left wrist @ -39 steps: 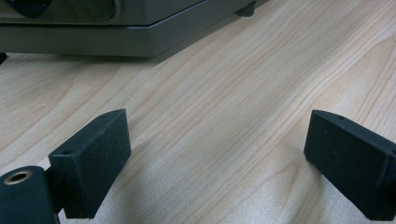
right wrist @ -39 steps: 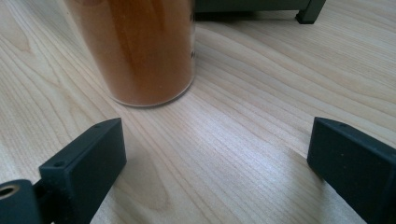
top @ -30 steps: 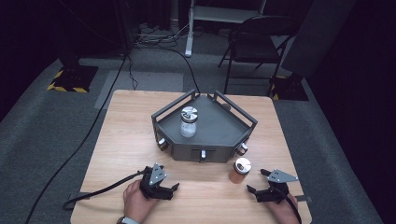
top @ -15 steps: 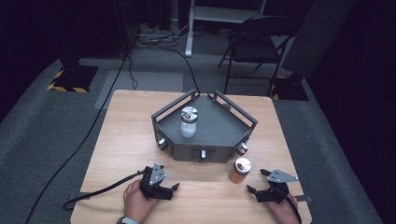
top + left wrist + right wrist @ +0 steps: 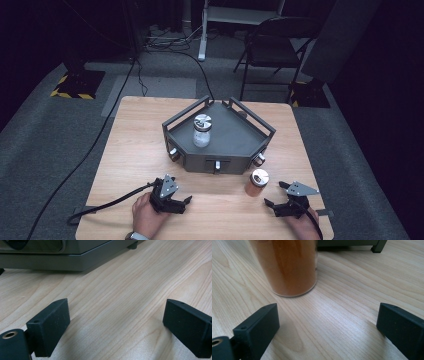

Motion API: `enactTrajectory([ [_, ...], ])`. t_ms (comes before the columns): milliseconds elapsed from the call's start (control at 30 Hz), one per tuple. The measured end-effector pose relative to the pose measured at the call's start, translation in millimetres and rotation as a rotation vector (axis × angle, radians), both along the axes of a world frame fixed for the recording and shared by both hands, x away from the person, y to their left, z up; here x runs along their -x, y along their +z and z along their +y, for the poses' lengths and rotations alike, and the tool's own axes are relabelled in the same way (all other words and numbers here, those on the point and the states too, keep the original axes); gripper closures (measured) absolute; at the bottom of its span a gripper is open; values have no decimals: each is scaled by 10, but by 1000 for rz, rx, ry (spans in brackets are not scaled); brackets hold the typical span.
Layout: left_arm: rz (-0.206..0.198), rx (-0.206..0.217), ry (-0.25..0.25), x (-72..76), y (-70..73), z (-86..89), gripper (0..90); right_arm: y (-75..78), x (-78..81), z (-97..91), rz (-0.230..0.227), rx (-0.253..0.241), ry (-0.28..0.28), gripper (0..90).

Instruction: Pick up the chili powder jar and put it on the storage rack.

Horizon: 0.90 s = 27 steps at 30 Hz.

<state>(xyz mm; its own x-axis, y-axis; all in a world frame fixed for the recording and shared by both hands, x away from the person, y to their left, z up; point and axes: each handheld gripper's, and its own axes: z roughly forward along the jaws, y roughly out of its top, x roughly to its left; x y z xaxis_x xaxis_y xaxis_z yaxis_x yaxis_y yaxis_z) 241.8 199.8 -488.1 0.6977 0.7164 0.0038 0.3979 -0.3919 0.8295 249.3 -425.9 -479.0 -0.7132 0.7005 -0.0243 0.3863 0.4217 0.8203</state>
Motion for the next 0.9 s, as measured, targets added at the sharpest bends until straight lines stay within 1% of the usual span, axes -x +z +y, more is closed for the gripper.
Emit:
enactTrajectory([
  [200,-2,-4,-7,10,1,7,68,3,-12,-2,5,-1,3,41],
  [567,-1,0,2,0,-1,-2,69,5,-4,2,6,-1,-1,41],
  [700,1,4,6,-9,-3,-5,69,13,0,-2,8,1,7,42],
  [767,2,4,9,-12,-1,-9,69,29,1,-5,15,5,20,41],
  [900,2,4,10,-12,-1,-8,69,100,24,17,31,34,41,42],
])
